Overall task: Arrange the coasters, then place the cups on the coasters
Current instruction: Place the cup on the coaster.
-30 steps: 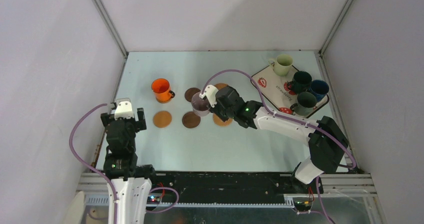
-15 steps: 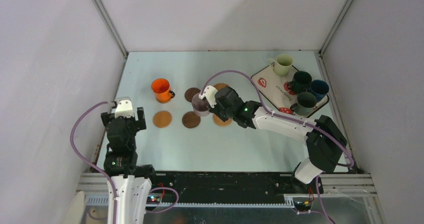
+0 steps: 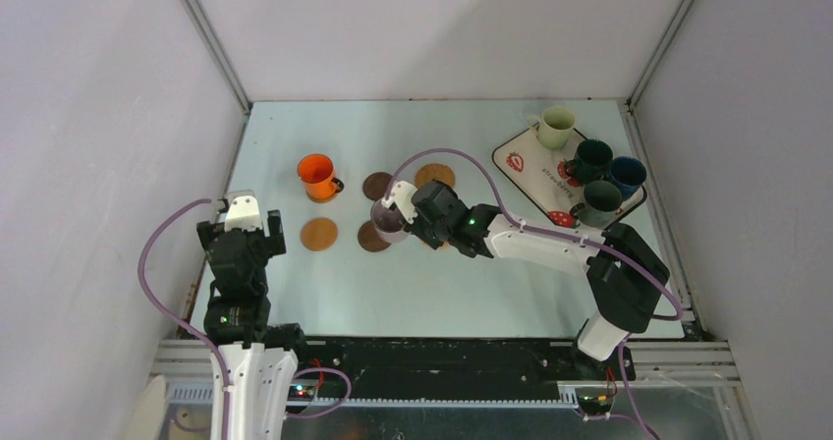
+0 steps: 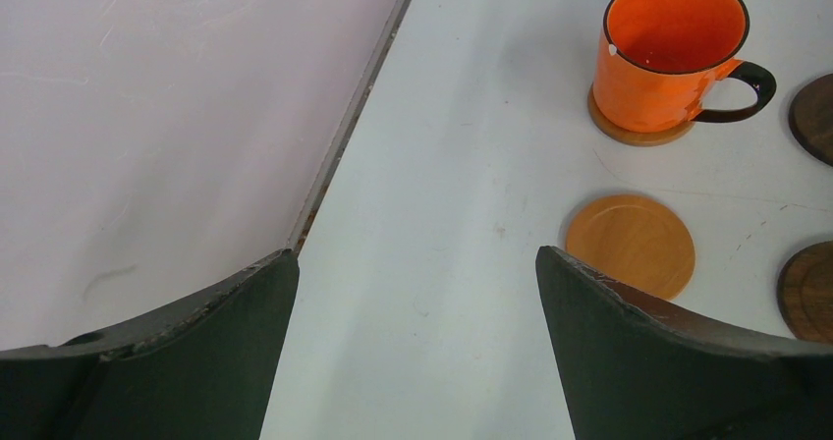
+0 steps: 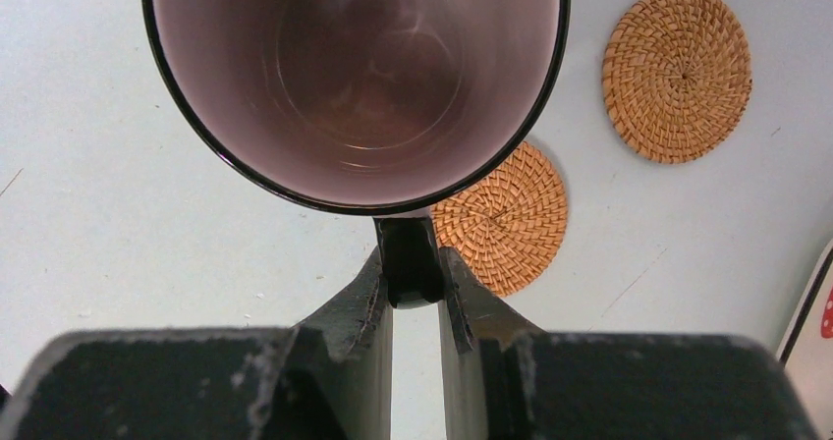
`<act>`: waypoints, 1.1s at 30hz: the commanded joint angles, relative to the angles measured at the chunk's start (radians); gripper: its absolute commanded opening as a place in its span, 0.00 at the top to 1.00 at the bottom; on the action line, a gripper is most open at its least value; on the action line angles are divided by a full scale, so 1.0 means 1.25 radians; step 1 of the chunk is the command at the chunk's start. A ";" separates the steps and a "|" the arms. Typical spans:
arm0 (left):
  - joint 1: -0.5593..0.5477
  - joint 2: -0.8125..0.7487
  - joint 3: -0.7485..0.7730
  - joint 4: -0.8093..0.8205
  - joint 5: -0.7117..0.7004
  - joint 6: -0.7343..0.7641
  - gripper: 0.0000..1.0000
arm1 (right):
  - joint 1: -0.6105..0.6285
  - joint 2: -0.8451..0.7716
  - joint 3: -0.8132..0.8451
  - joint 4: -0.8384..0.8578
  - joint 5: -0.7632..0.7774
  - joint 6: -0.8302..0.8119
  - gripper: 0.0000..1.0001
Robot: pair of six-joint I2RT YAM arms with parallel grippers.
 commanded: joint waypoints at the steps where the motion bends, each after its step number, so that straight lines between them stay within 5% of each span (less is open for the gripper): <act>1: 0.004 0.003 0.006 0.031 -0.013 0.009 0.02 | 0.004 -0.030 0.034 0.079 0.031 -0.010 1.00; 33: 0.004 0.003 0.003 0.033 -0.010 0.012 0.02 | 0.003 -0.011 0.034 0.082 0.031 -0.015 1.00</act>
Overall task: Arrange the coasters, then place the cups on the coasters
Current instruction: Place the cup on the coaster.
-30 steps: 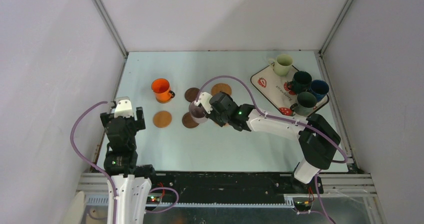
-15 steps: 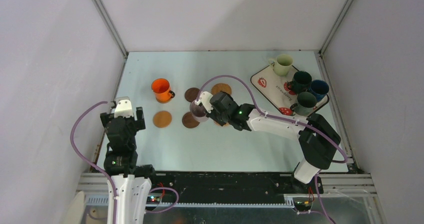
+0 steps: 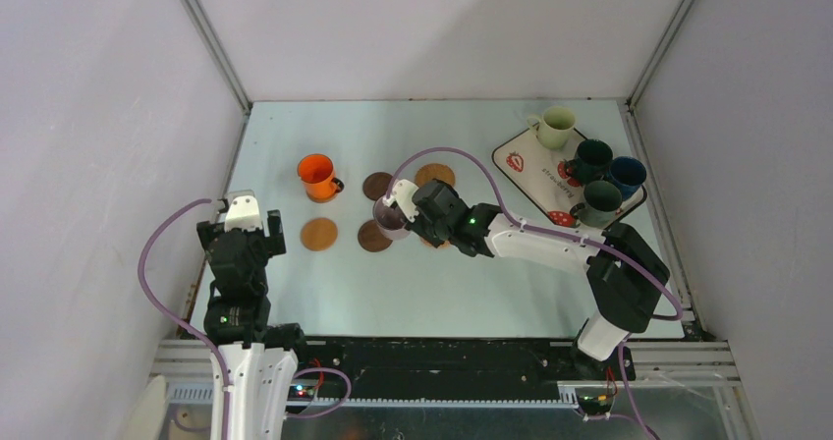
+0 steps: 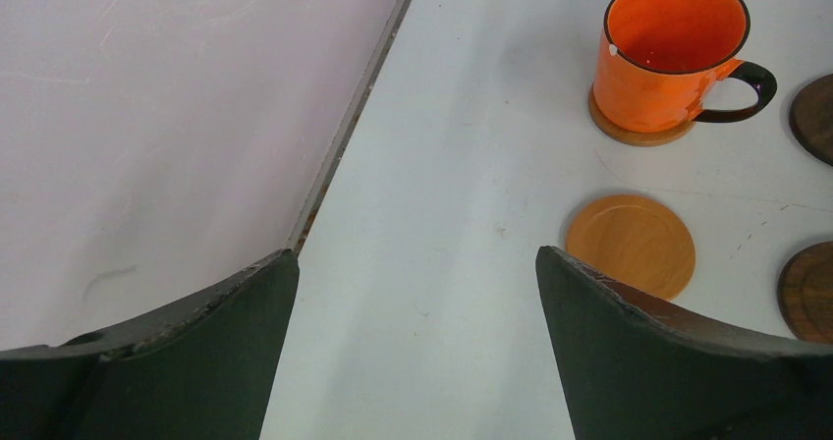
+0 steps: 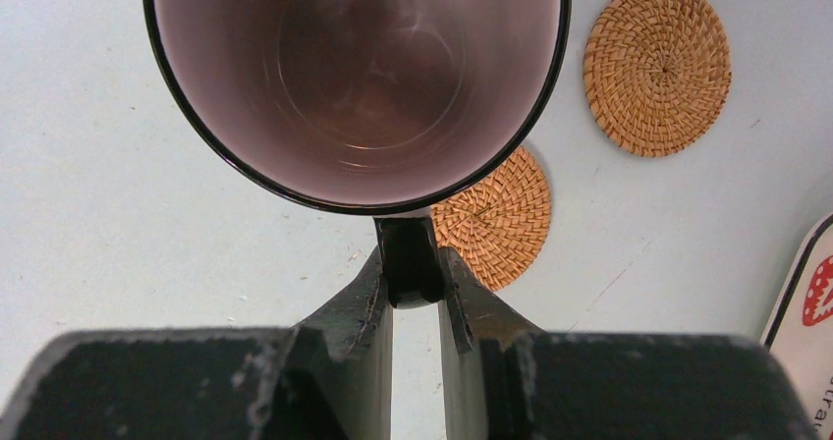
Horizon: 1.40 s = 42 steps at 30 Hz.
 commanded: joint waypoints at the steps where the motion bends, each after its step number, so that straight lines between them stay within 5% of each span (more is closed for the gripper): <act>1: 0.003 0.003 0.003 0.033 -0.009 0.011 0.02 | 0.000 -0.009 0.034 0.082 0.010 -0.009 1.00; 42: 0.004 0.058 0.004 0.027 -0.005 0.014 0.02 | 0.002 0.004 0.034 0.074 0.016 -0.033 1.00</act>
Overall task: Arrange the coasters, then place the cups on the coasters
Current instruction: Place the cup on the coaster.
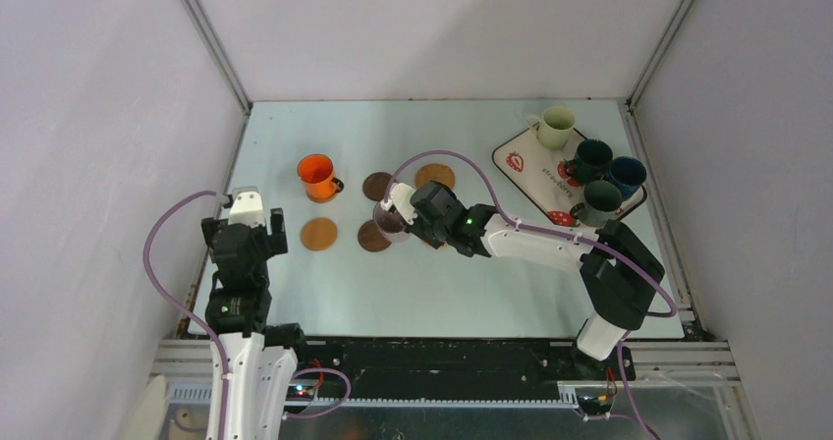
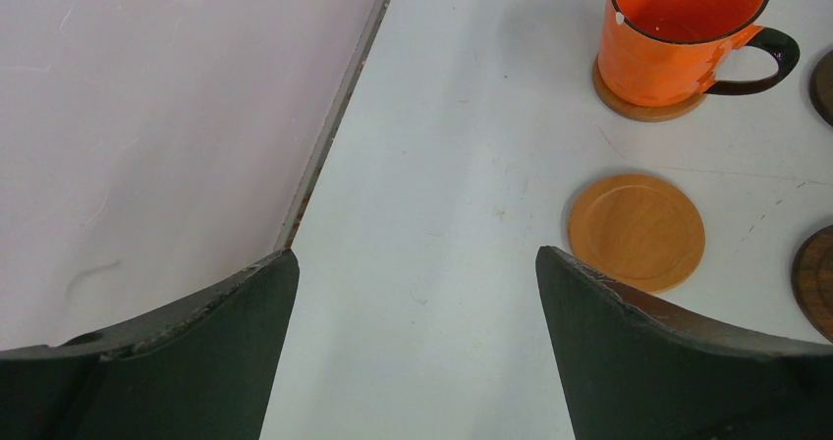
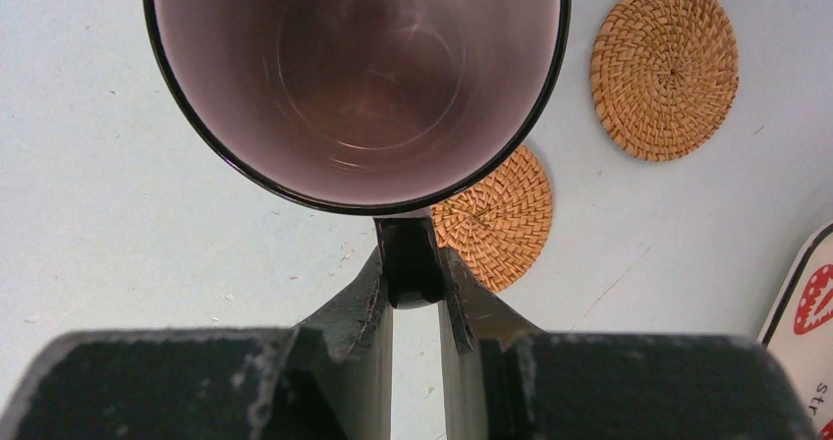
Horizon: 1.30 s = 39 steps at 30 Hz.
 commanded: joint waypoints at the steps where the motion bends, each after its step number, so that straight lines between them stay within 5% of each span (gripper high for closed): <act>1: 0.004 0.005 0.003 0.027 -0.004 0.015 0.02 | 0.003 -0.016 0.035 0.072 0.014 -0.004 1.00; 39: 0.005 0.026 -0.007 0.039 -0.005 0.021 0.02 | 0.010 0.015 0.034 0.076 0.021 -0.021 1.00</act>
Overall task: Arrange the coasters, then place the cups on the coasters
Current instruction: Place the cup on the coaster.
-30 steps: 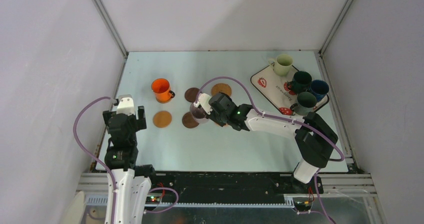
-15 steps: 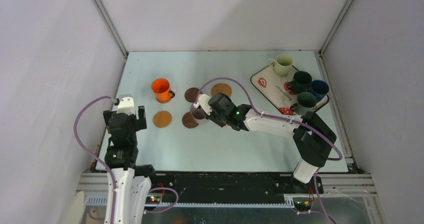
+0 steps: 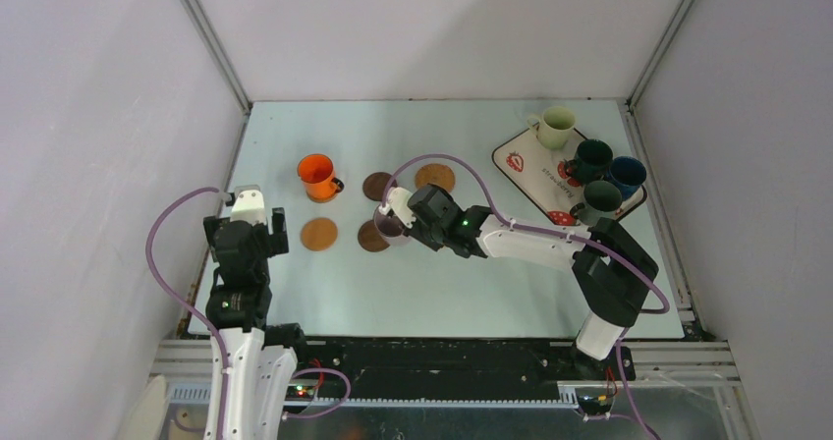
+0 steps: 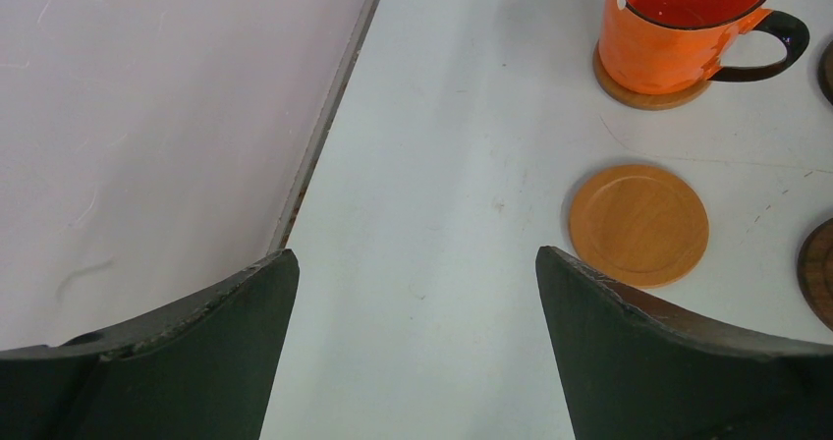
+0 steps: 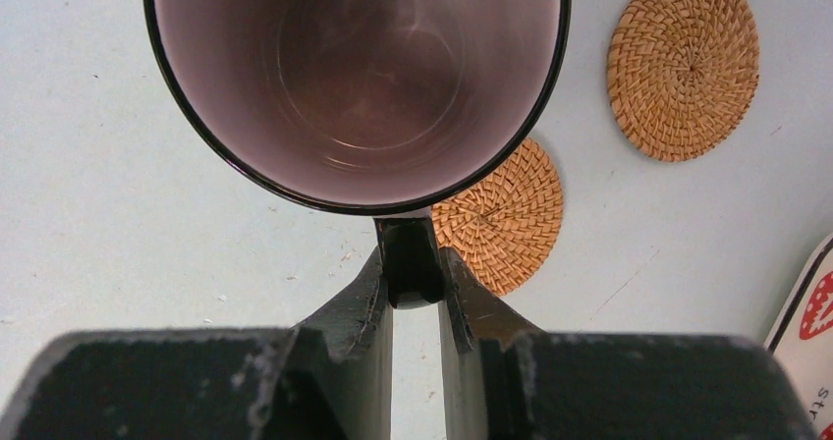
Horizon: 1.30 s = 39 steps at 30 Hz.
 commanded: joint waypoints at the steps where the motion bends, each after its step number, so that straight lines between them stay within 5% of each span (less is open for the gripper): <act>1: 0.004 0.002 -0.008 0.039 -0.006 0.019 0.02 | 0.006 -0.010 0.035 0.074 0.017 -0.009 1.00; 39: 0.004 0.081 -0.009 0.048 -0.051 0.025 0.02 | 0.009 0.044 0.062 0.030 0.033 -0.019 1.00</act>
